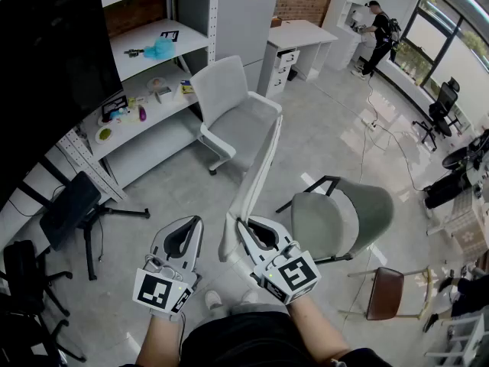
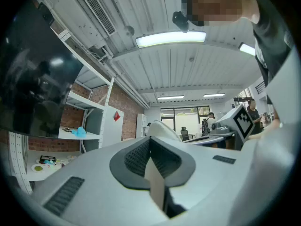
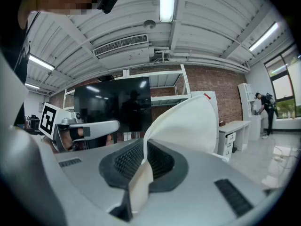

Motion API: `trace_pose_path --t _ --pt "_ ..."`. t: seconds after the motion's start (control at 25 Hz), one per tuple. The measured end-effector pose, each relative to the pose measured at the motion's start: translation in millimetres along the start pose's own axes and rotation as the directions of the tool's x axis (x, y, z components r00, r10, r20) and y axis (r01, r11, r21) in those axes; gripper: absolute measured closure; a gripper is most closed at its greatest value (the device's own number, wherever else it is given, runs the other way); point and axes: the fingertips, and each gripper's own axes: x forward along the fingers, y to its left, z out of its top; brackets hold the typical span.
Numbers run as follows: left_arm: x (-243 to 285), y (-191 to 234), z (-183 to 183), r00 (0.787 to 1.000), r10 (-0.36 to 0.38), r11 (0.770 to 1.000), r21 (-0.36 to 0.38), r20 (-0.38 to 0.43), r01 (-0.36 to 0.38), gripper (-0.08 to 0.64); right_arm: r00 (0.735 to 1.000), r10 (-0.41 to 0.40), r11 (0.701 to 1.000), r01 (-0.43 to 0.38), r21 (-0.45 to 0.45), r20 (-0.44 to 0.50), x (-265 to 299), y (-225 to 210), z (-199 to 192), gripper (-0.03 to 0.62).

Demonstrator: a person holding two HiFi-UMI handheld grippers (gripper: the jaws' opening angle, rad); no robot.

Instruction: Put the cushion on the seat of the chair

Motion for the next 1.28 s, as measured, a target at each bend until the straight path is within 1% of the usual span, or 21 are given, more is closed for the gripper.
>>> trace_pose_path --t 0.12,0.28,0.6,0.88,1.04,1.12,1.28 --pt "6 -8 -3 1.000 0.001 1.000 -0.003 -0.001 -0.001 0.548 1.000 0.000 1.000 0.000 -0.012 0.007 -6 -6 1 0.560" --pt "18 -23 -8 0.999 -0.039 0.999 -0.003 -0.024 0.039 0.548 1.000 -0.025 0.999 0.025 -0.031 0.007 -16 -17 4 0.560" --pt "43 -56 -16 0.993 -0.095 0.995 0.023 -0.073 0.097 0.548 1.000 -0.029 0.998 0.029 -0.050 0.003 -37 -39 -1 0.558" --pt "68 -88 -27 0.988 -0.108 0.993 0.030 -0.114 0.113 0.548 0.998 -0.055 0.994 0.053 -0.094 -0.017 -58 -67 -8 0.558" --pt "80 -111 -36 0.984 -0.102 0.991 0.071 -0.148 0.114 0.548 0.998 -0.056 0.993 0.052 -0.106 -0.029 -76 -85 -14 0.558" --pt "87 -117 -40 0.982 -0.101 0.990 0.086 -0.161 0.115 0.548 0.998 -0.056 0.994 0.053 -0.097 -0.030 -80 -94 -16 0.558" --pt "99 -126 -43 0.979 -0.115 0.989 0.075 -0.171 0.129 0.548 0.998 -0.055 0.995 0.052 -0.083 -0.037 -87 -106 -21 0.558"
